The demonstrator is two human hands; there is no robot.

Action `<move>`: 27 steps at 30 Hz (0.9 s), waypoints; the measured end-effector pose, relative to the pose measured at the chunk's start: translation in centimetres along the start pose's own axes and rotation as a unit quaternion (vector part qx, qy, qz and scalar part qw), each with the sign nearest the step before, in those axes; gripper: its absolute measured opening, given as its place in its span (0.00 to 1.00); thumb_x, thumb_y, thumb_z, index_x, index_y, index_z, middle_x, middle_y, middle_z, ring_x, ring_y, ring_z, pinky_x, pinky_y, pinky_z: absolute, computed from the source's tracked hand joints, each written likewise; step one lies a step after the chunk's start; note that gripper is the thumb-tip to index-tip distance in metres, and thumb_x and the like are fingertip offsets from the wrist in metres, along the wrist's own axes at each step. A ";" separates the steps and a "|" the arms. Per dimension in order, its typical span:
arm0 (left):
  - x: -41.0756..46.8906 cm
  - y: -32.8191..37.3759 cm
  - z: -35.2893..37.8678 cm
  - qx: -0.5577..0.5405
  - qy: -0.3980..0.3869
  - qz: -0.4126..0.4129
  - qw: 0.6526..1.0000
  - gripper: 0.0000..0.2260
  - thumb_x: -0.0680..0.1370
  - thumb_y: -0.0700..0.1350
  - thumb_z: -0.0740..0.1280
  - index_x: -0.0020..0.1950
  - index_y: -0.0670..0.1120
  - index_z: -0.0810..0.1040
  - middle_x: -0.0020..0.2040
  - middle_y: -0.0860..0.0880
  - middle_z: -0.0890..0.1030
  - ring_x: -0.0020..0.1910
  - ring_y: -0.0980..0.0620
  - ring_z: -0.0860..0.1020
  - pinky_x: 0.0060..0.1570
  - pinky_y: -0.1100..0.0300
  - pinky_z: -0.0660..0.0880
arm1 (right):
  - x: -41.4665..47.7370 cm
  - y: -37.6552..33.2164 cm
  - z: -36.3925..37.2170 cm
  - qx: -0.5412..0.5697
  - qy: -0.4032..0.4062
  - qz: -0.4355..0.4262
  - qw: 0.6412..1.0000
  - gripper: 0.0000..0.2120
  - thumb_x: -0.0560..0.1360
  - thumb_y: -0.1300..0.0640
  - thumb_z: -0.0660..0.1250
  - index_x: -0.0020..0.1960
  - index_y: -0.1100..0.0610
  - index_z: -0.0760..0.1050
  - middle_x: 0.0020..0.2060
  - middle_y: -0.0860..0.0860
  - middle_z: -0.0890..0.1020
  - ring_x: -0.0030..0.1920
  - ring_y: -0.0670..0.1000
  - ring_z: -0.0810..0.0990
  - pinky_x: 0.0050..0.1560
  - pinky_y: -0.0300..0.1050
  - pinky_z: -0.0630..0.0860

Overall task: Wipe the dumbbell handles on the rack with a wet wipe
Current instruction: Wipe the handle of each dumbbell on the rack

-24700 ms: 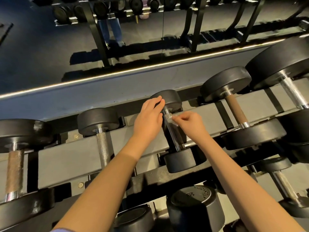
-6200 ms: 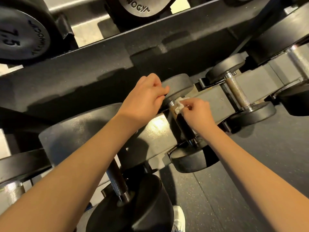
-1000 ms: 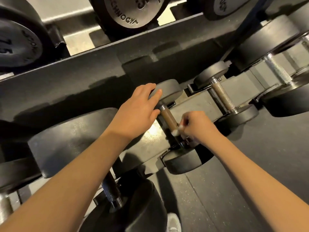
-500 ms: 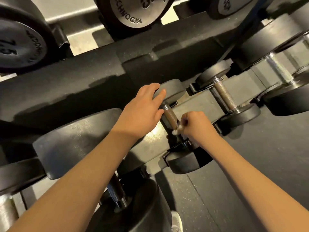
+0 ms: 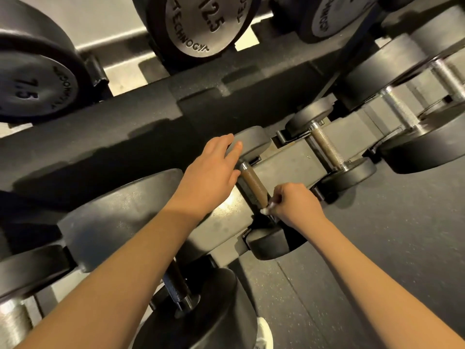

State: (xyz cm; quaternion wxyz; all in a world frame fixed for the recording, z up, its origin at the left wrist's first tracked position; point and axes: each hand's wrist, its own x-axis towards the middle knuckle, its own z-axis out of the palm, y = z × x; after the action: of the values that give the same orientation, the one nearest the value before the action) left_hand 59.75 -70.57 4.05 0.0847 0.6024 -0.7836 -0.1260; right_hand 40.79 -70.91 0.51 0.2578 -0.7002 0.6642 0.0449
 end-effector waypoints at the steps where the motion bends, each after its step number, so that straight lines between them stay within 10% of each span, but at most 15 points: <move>1: -0.2 0.1 -0.1 -0.003 -0.005 -0.002 1.000 0.27 0.81 0.47 0.60 0.78 0.45 0.56 0.77 0.45 0.55 0.76 0.49 0.53 0.70 0.57 0.62 | -0.3 -0.1 -0.2 0.034 0.018 0.001 0.999 0.06 0.72 0.58 0.70 0.39 0.53 0.74 0.38 0.50 0.79 0.39 0.50 0.77 0.30 0.39 0.65; 7: -1.2 -0.1 -2.2 -0.029 -0.020 -0.020 0.999 0.25 0.82 0.48 0.59 0.78 0.48 0.56 0.77 0.49 0.58 0.75 0.52 0.55 0.73 0.58 0.52 | -2.4 -2.3 -2.6 0.332 0.120 0.024 0.935 0.07 0.73 0.56 0.71 0.39 0.52 0.74 0.31 0.46 0.80 0.31 0.43 0.76 0.27 0.29 0.68; 16: -2.0 -1.6 -10.1 -0.064 0.071 -0.055 0.994 0.23 0.81 0.46 0.61 0.76 0.48 0.61 0.72 0.50 0.66 0.71 0.54 0.63 0.69 0.59 0.60 | -4.4 -7.1 -9.7 0.408 0.195 -0.051 0.891 0.04 0.73 0.57 0.71 0.41 0.53 0.78 0.37 0.56 0.81 0.36 0.48 0.76 0.39 0.45 0.73; 27: 1.6 -4.2 -19.2 -0.088 0.177 -0.090 0.976 0.24 0.80 0.45 0.62 0.76 0.46 0.61 0.71 0.50 0.64 0.69 0.53 0.64 0.67 0.54 0.67 | -0.2 -16.7 -21.9 0.395 0.308 -0.170 0.849 0.02 0.74 0.54 0.69 0.43 0.51 0.78 0.35 0.44 0.78 0.36 0.37 0.74 0.35 0.28 0.69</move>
State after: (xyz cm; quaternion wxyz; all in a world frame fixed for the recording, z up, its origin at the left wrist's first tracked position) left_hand 68.72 -74.98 21.10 0.2625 0.6735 -0.6847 -0.0929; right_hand 50.57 -80.20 24.56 0.2981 -0.6190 0.5420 -0.4839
